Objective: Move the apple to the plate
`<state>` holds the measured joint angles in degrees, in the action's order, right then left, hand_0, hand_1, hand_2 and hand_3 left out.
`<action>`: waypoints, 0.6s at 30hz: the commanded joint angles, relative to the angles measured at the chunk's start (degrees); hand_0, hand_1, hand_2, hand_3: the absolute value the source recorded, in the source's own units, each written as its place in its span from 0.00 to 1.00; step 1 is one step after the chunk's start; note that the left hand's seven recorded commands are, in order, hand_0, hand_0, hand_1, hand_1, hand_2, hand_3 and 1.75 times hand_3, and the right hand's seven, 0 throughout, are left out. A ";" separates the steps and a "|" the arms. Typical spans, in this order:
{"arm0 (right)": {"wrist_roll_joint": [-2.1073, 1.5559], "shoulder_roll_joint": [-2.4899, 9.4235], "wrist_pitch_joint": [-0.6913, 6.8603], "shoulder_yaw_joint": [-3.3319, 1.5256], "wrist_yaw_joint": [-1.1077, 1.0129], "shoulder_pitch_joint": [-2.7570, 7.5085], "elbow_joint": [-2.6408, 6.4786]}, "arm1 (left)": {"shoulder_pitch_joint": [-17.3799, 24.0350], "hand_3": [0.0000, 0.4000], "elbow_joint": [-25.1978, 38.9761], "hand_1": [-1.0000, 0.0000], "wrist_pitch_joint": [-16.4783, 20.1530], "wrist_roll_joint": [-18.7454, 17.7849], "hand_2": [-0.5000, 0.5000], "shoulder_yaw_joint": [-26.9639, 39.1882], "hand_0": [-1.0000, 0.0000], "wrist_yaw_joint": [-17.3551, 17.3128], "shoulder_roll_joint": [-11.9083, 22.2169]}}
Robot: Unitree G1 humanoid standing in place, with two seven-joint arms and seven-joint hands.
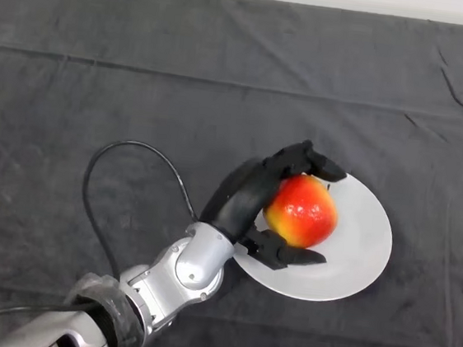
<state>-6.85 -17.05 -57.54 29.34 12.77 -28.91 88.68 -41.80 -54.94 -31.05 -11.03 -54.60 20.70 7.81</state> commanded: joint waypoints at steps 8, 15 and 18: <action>-0.98 4.88 5.50 0.60 -0.03 6.40 6.92 | -4.58 0.75 -2.42 1.00 0.20 -1.33 0.13 -3.43 0.25 -0.64 -0.11; -0.86 4.87 5.46 0.72 -0.02 6.38 6.98 | -5.04 0.00 -3.03 1.00 -0.08 -1.39 0.50 -4.13 1.00 -0.77 0.15; -0.81 4.86 5.44 0.77 -0.02 6.37 7.00 | -5.43 0.00 -3.33 1.00 -0.42 -1.61 0.50 -3.74 1.00 -1.24 0.53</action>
<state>-6.80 -17.06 -57.55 29.42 12.77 -28.94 88.69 -43.73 -56.92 -30.93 -12.22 -57.20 19.97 7.96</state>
